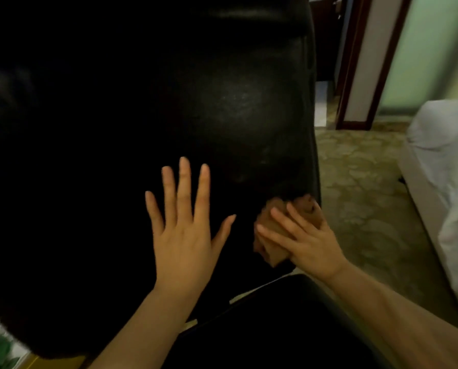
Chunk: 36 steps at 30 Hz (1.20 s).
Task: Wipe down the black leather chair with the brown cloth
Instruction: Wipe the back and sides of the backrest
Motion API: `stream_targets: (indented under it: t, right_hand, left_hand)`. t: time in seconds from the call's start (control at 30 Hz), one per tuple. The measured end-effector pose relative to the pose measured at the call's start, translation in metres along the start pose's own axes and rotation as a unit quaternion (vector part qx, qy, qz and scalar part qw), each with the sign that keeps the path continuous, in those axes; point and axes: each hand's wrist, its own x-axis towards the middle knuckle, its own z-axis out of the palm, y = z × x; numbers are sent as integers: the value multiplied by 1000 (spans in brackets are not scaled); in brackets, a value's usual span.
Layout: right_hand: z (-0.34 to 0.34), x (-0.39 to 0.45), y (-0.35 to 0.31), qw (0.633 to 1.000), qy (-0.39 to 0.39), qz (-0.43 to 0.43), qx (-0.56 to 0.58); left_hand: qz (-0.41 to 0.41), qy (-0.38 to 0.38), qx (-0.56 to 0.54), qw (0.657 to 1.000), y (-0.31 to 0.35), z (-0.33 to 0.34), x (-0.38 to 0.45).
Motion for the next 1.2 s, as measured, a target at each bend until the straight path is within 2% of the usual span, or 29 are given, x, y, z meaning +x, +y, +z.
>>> stream_targets:
  t: [0.03,0.1,0.17,0.27,0.33,0.37,0.5,0.57,0.63,0.73,0.8,0.83,0.9,0.93,1.0,1.07,1.2]
  right_hand:
    - [0,25,-5,995,40,86,18]
    - [-5,77,-5,961,91,251,75]
    - [-4,94,-4,935,93,325,104]
    - [3,44,-40,948,25,306,82]
    - [3,6,-63,970,-41,236,43]
    - [5,3,-61,975,-49,209,50]
    - [-1,103,-29,987,33,130,94]
    - [-2,137,-26,984,54,133,105]
    - [1,118,-35,982,35,149,115]
    - [-8,58,-42,989,-44,124,72]
    - [-13,73,-21,984,-46,163,52]
    - [-17,103,-7,973,-16,219,69]
    - [-25,178,27,907,56,365,202]
    - [-28,211,44,873,82,403,262]
    - [-28,244,60,853,127,416,289]
    - [-28,229,53,853,112,416,295]
    - [-20,156,17,805,90,504,298]
  left_hand:
    - [6,15,-13,1000,12,0,13]
    - [-3,45,-41,998,27,-3,41]
    - [-17,55,-52,997,31,-3,62]
    - [-31,39,-45,998,27,-2,66]
    - [-38,23,-58,997,27,-2,64]
    - [-41,18,-65,997,27,-3,64]
    - [-56,14,-100,993,24,-6,68]
    - [-67,10,-118,991,24,-8,67]
    - [-64,4,-117,991,23,-11,66]
    - [-47,-10,-107,993,19,-16,64]
    - [-40,-19,-117,992,15,-18,64]
    - [-38,-26,-119,992,13,-19,64]
    - [-31,-41,-113,992,11,-19,64]
    - [-28,-49,-109,992,10,-20,64]
    - [-22,-62,-105,992,9,-20,65]
    - [-16,-73,-99,992,7,-20,65]
    - [-8,-82,-91,992,4,-18,67]
